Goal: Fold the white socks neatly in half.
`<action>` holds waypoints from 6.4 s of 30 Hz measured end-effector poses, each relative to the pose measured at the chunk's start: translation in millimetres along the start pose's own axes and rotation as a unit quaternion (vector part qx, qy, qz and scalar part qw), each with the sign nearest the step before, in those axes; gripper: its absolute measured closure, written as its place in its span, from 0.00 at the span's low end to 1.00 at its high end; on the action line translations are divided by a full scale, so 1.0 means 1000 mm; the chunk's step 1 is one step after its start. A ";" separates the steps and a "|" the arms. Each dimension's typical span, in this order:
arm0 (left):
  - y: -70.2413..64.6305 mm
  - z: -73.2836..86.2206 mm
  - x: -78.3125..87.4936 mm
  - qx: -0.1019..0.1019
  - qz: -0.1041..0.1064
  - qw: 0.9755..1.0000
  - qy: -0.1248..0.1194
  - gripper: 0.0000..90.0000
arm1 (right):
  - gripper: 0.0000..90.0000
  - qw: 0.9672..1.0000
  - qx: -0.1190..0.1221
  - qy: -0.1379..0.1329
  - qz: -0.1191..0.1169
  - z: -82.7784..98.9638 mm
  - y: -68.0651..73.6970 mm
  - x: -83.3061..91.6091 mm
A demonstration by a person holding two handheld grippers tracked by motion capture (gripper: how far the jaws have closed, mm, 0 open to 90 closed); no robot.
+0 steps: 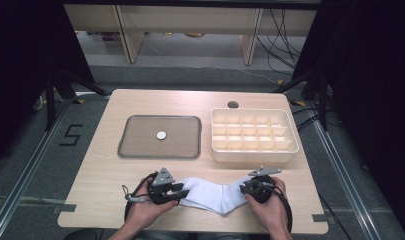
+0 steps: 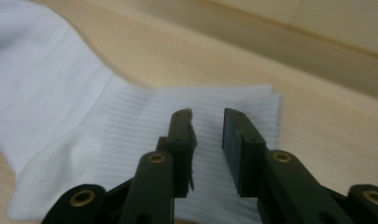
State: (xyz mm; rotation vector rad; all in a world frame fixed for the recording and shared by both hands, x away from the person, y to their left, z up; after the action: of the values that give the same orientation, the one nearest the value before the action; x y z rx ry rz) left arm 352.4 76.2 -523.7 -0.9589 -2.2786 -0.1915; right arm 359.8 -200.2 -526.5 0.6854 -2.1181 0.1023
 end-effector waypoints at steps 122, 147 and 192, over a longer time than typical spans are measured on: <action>-0.019 -0.038 0.008 0.166 0.181 0.969 -0.012 0.90 | 0.99 0.993 -0.110 0.033 0.036 -0.003 -0.029 0.000; -0.030 -0.046 -0.003 0.141 0.174 0.975 -0.013 0.90 | 1.00 0.998 -0.060 0.021 0.029 -0.004 -0.018 -0.011; -0.040 -0.054 -0.009 0.128 0.168 0.977 -0.017 0.89 | 1.00 0.998 -0.051 0.011 0.018 -0.012 0.005 -0.019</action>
State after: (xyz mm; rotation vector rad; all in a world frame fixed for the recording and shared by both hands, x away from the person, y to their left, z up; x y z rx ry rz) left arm 357.1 22.8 -482.8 -1.1934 -2.0672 0.2592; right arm 374.6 -183.9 -533.6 0.5823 -2.0994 0.0213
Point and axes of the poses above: each handheld gripper's, and its own axes: x roughly backward along the jaws, z roughly out of its underside, y roughly to its left, the point moved 5 cm from there along -x, roughly forward along the jaws, and after that the axes turned 6 degrees about -z, right-handed, at the moved point
